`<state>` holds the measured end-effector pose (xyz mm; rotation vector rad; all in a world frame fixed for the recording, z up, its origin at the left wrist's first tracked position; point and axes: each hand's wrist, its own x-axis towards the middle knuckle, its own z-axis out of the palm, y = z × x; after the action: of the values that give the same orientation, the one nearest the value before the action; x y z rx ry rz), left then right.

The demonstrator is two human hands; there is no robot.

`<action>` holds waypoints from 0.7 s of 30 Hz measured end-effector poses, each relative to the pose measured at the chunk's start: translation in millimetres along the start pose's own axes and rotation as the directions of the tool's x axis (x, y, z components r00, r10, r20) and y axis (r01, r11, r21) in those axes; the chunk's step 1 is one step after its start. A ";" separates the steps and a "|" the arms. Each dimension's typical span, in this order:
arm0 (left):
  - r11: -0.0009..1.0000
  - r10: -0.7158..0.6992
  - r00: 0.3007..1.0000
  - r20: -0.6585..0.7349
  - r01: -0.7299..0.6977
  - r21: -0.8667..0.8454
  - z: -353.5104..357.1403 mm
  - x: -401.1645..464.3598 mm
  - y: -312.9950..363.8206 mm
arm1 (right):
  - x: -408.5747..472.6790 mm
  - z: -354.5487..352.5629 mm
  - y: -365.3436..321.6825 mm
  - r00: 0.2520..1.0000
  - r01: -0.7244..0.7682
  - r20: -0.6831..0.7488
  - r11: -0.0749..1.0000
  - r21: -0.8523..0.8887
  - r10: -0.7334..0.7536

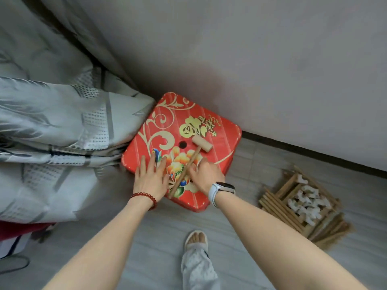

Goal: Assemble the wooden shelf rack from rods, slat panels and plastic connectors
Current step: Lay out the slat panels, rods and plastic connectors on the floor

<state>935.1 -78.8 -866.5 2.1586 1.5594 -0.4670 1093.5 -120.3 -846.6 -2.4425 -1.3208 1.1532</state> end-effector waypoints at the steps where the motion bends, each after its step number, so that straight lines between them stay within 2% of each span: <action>1: 1.000 0.018 1.000 0.002 -0.018 0.015 3.7 0.8 -0.7 | 3.4 2.1 -2.0 0.999 -0.033 -0.039 0.999 -0.027 0.032; 3: 0.999 0.036 0.999 -0.028 -0.036 0.013 11.0 2.6 -4.5 | 14.8 10.6 -8.6 0.994 -0.073 -0.090 0.995 -0.069 0.067; 5: 0.999 0.037 0.998 -0.060 -0.037 -0.001 13.8 4.4 -6.9 | 21.5 14.5 -15.1 0.993 -0.091 -0.081 0.993 -0.075 0.085; 12: 0.993 -0.030 0.998 -0.060 0.023 -0.115 -14.3 3.5 19.2 | -0.7 -11.6 -0.2 0.990 -0.130 -0.052 0.991 0.033 0.131; 16: 0.960 0.075 0.992 -0.106 -0.100 -0.260 -26.2 -24.7 71.5 | -37.4 -41.7 39.6 0.975 -0.185 -0.087 0.960 0.208 0.207; 21: 0.908 0.180 0.979 -0.096 -0.203 -0.367 -4.3 -81.5 159.0 | -104.3 -73.5 128.9 0.915 -0.322 -0.097 0.852 0.413 0.392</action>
<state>1061.2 -185.3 -797.9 2.0089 1.3196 -0.0314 1194.7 -261.4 -794.1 -2.4668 -0.5250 1.1049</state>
